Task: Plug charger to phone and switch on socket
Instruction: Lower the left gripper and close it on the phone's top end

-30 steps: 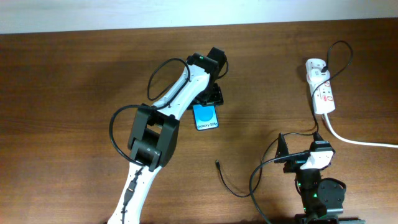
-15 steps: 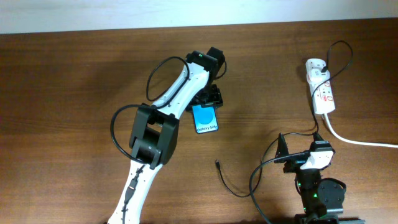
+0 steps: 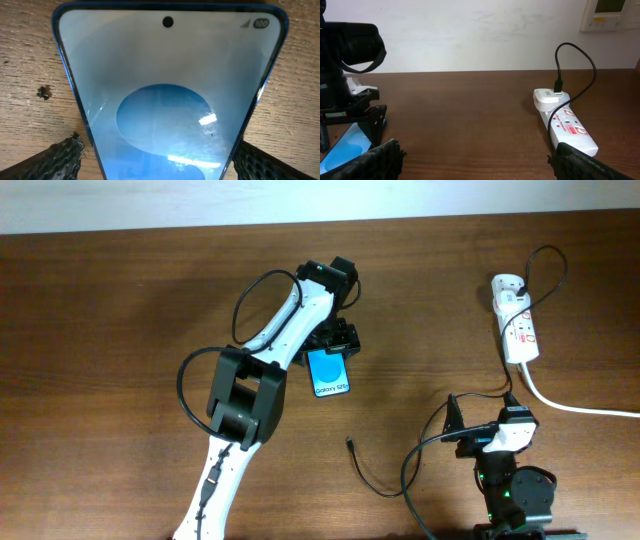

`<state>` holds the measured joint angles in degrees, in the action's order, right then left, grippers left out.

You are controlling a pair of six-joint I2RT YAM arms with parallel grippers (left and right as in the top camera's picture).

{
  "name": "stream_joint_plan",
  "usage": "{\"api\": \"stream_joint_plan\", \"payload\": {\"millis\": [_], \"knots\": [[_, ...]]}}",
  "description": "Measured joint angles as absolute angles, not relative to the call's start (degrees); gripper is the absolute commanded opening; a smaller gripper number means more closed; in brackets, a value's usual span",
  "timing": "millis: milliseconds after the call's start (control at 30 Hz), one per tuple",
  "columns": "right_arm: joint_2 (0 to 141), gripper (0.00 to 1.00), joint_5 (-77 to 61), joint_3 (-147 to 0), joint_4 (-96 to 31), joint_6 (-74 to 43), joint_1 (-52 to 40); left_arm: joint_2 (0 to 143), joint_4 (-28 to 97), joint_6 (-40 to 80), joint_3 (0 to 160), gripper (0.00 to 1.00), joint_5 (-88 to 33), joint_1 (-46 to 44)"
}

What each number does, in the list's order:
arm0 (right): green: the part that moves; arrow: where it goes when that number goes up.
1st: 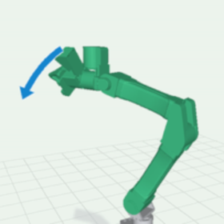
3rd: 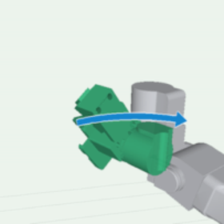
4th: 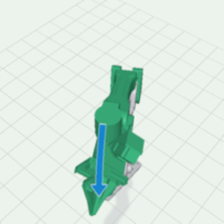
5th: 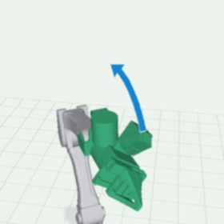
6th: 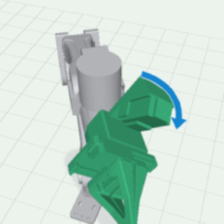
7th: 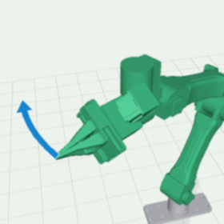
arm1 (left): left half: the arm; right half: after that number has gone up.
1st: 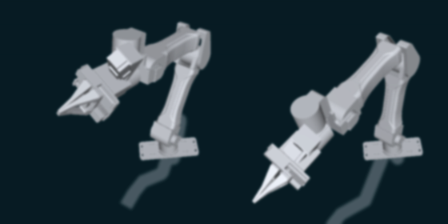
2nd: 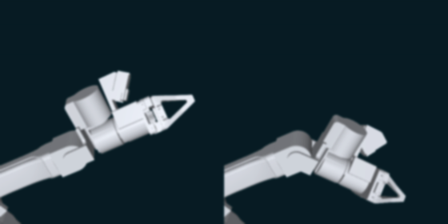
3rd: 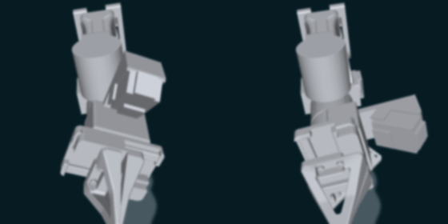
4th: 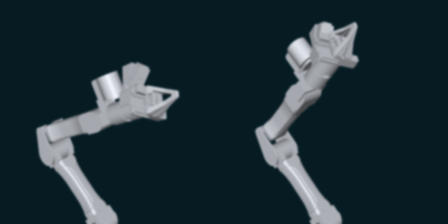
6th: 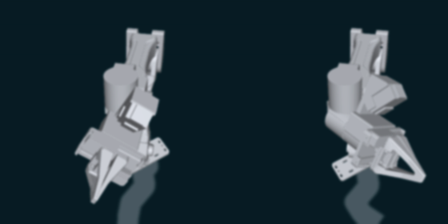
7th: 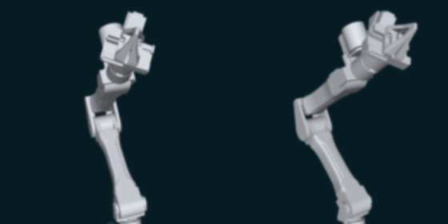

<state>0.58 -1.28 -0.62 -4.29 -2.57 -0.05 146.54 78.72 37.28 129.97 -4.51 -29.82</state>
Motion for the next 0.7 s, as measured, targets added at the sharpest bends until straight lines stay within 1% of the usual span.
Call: {"api": "stream_joint_plan", "payload": {"millis": [133,167,200,700], "knots": [[0.58,0.98,-1.28,-0.62,-4.27,-2.57,-0.05,146.54,79.02,37.28,129.97,0.99,-4.51,-29.89],[0.58,0.98,-1.28,-0.62,-4.27,-2.57,-0.05,146.54,79.29,37.28,129.97,0.94,-4.51,-30.02],[0.58,0.98,-1.28,-0.62,-4.27,-2.57,-0.05,146.54,79.35,37.28,129.97,0.93,-4.49,-30.17],[0.58,0.98,-1.28,-0.62,-4.27,-2.55,-0.05,146.54,79.61,37.26,129.97,0.99,-4.51,-30.74]]}}
